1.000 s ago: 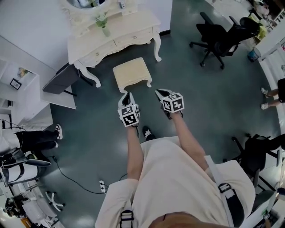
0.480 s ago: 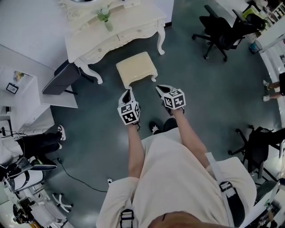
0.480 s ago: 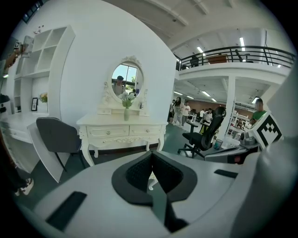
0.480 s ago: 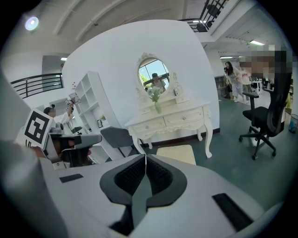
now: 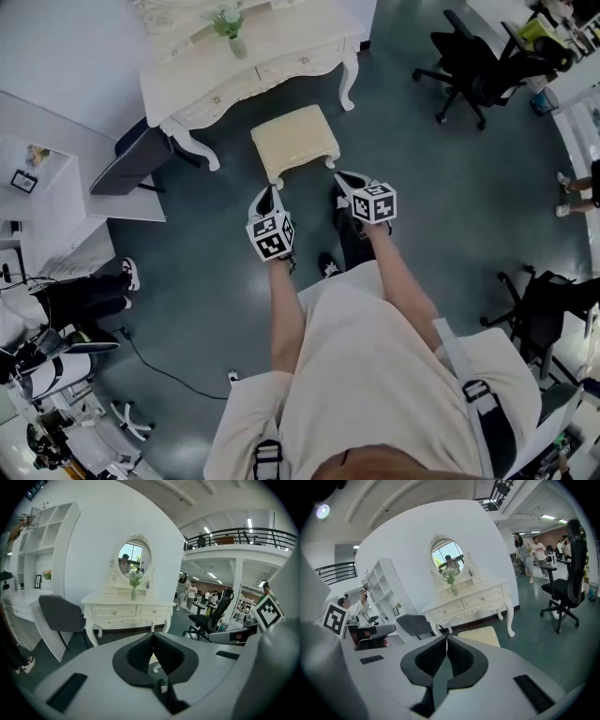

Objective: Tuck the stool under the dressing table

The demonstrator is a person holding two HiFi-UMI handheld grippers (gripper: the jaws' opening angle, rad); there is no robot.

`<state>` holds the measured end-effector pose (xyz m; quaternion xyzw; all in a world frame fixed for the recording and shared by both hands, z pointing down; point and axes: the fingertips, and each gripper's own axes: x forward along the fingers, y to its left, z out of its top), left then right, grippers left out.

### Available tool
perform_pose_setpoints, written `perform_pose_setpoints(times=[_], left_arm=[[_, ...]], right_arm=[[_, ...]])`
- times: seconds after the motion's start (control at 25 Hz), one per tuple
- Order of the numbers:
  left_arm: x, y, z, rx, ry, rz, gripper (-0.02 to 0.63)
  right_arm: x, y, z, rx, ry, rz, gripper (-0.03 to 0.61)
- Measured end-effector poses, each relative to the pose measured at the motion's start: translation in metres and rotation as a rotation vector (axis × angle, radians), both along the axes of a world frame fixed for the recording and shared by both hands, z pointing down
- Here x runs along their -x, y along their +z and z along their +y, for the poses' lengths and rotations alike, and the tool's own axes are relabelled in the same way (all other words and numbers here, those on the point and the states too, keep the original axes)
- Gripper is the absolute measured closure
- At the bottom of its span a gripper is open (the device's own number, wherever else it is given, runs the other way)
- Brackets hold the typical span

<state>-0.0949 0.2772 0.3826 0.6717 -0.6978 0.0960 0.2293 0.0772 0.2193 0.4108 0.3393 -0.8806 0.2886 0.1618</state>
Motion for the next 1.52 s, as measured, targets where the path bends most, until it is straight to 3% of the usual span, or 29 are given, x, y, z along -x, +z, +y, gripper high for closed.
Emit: perform_pose_setpoints(times=[0.28, 0.48, 0.68, 0.92, 1.04, 1.36, 1.52], left_arm=[[0.035, 0.001, -0.042, 0.006, -0.049, 0.000, 0.598], [0.046, 0.022, -0.087, 0.062, -0.057, -0.001, 0.598], [0.046, 0.058, -0.143, 0.128, -0.058, 0.053, 0.598], [0.074, 0.140, -0.223, 0.221, -0.093, 0.121, 0.598], [0.091, 0.195, -0.236, 0.296, -0.119, 0.142, 0.598], [0.077, 0.301, -0.243, 0.419, -0.144, 0.109, 0.598], [0.065, 0.345, -0.255, 0.418, -0.124, 0.096, 0.598]], right_arm=[[0.022, 0.009, -0.059, 0.026, 0.022, -0.008, 0.534], [0.023, 0.027, -0.112, 0.072, 0.101, -0.078, 0.534], [0.012, 0.061, -0.165, 0.114, 0.131, -0.058, 0.534], [0.020, 0.144, -0.252, 0.180, 0.106, -0.020, 0.534], [0.026, 0.197, -0.273, 0.237, 0.091, 0.021, 0.534], [-0.004, 0.301, -0.301, 0.293, 0.063, 0.091, 0.534], [-0.016, 0.343, -0.312, 0.300, 0.039, 0.116, 0.534]])
